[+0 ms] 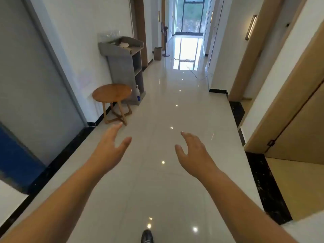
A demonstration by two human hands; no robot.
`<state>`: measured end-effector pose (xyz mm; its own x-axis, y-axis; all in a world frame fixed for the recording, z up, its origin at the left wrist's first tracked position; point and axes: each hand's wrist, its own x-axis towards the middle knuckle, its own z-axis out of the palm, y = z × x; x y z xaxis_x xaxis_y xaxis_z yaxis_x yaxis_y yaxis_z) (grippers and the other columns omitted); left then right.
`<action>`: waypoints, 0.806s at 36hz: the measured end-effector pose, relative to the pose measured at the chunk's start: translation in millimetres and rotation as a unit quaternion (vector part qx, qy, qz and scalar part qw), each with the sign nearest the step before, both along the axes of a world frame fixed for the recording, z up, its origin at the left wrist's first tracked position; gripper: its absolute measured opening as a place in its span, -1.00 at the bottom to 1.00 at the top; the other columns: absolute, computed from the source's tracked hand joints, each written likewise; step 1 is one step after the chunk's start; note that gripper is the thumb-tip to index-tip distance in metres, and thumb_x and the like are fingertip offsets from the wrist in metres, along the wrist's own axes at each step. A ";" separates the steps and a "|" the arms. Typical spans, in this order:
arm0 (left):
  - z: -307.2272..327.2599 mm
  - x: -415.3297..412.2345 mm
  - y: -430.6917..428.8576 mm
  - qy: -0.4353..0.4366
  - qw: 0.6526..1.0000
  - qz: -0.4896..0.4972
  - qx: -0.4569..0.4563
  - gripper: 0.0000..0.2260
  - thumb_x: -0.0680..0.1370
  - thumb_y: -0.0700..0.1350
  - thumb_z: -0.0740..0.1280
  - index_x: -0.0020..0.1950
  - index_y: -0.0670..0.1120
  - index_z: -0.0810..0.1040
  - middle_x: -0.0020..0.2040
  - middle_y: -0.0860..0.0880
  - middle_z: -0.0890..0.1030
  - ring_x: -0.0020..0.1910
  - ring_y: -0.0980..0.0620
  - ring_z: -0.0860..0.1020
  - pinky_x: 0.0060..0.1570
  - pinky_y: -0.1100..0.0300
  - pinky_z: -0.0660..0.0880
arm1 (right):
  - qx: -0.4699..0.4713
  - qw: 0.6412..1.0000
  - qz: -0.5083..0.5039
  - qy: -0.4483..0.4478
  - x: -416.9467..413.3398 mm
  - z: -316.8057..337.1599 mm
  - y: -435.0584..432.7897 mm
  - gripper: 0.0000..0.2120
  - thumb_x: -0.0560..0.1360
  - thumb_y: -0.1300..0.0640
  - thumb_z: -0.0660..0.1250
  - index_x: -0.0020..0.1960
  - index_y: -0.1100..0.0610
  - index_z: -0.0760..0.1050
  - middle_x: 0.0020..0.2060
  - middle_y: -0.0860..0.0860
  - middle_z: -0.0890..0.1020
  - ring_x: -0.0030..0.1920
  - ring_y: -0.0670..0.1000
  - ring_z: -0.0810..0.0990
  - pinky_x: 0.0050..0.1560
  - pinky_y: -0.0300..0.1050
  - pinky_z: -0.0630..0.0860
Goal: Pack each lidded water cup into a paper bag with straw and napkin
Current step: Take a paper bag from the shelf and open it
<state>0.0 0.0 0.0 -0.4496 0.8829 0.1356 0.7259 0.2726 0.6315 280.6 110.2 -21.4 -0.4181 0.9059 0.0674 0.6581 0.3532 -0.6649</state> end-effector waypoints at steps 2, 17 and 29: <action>-3.9 -18.1 21.2 0.004 1.000 0.010 -0.013 -0.29 0.63 0.38 0.19 0.70 0.15 0.09 0.71 0.03 0.15 0.67 -0.02 0.15 0.60 -0.15 0.20 | -0.001 1.000 0.015 -0.016 -13.9 2.1 32.0 -0.37 0.70 -0.21 0.18 0.71 -0.10 0.13 0.68 -0.05 0.19 0.66 0.04 0.17 0.64 0.12 0.21; 27.2 -144.0 300.1 -0.044 0.998 -0.046 0.029 -0.23 0.58 0.41 0.22 0.70 0.17 0.06 0.71 0.00 0.10 0.69 -0.03 0.06 0.60 -0.23 0.20 | -0.015 0.996 -0.072 -0.041 -113.1 45.6 304.7 -0.32 0.70 -0.27 0.18 0.72 -0.08 0.07 0.70 0.02 0.14 0.69 0.12 0.13 0.65 0.21 0.19; -2.4 -205.7 487.0 -0.106 0.994 0.010 -0.003 -0.37 0.68 0.22 0.25 0.70 0.13 0.13 0.71 -0.02 0.12 0.68 -0.04 0.12 0.61 -0.17 0.18 | -0.056 0.997 -0.056 -0.022 -202.5 16.5 518.9 -0.31 0.68 -0.29 0.18 0.72 -0.09 0.10 0.70 0.01 0.14 0.68 0.08 0.15 0.65 0.18 0.20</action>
